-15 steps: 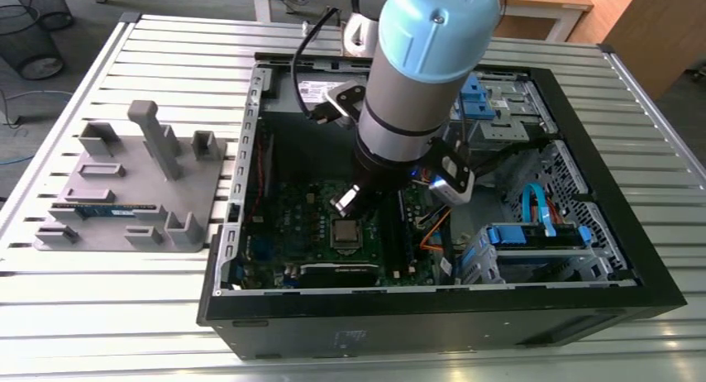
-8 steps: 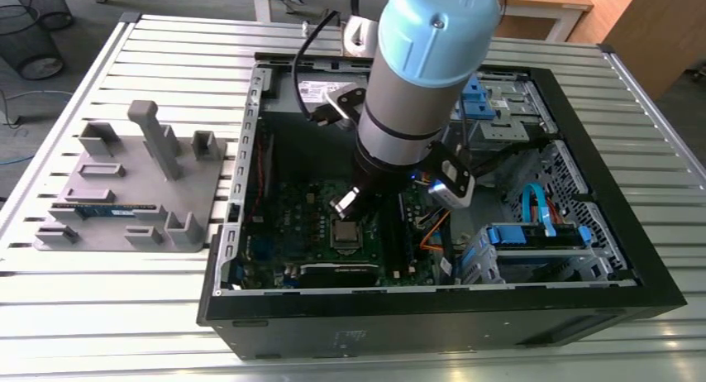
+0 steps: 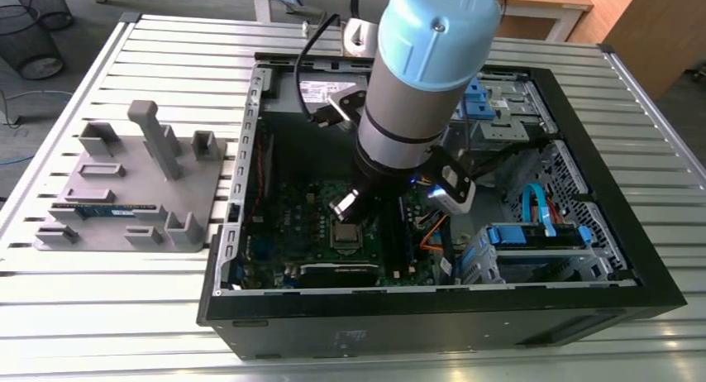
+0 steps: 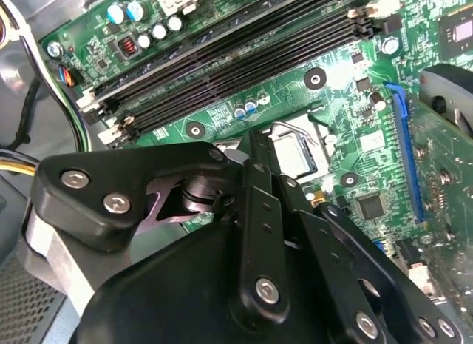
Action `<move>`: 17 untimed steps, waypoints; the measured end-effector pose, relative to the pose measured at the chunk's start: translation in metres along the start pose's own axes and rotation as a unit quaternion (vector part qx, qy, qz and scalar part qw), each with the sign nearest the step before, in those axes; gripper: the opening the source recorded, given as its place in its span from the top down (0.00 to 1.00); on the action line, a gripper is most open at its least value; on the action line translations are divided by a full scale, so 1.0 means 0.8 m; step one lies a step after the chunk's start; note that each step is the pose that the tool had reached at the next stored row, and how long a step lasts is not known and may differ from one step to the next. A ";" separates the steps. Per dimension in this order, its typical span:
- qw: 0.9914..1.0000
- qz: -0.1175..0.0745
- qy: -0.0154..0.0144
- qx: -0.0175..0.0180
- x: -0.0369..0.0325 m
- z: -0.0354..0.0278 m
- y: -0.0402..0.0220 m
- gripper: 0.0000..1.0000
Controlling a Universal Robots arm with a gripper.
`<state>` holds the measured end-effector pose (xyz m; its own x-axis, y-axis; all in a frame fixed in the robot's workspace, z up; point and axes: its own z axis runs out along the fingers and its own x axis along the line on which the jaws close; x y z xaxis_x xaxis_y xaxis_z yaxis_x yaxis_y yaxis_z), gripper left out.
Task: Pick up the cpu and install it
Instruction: 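Install the first cpu locking lever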
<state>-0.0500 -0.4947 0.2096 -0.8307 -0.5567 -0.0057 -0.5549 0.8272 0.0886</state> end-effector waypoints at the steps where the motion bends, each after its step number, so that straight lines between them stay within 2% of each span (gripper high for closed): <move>1: 1.000 0.005 0.000 0.000 0.0000 0.0002 0.0000 0.89; 7: 1.000 0.013 -0.001 0.000 0.0016 0.0007 0.0011 0.89; 11: 1.000 0.017 0.000 0.004 0.0020 0.0008 0.0006 0.89; 17: 1.000 0.024 -0.001 0.005 0.0025 0.0027 -0.0002 0.89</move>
<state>-0.0516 -0.4958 0.2075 -0.8566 -0.5160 -0.0042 -0.5147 0.8538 0.0784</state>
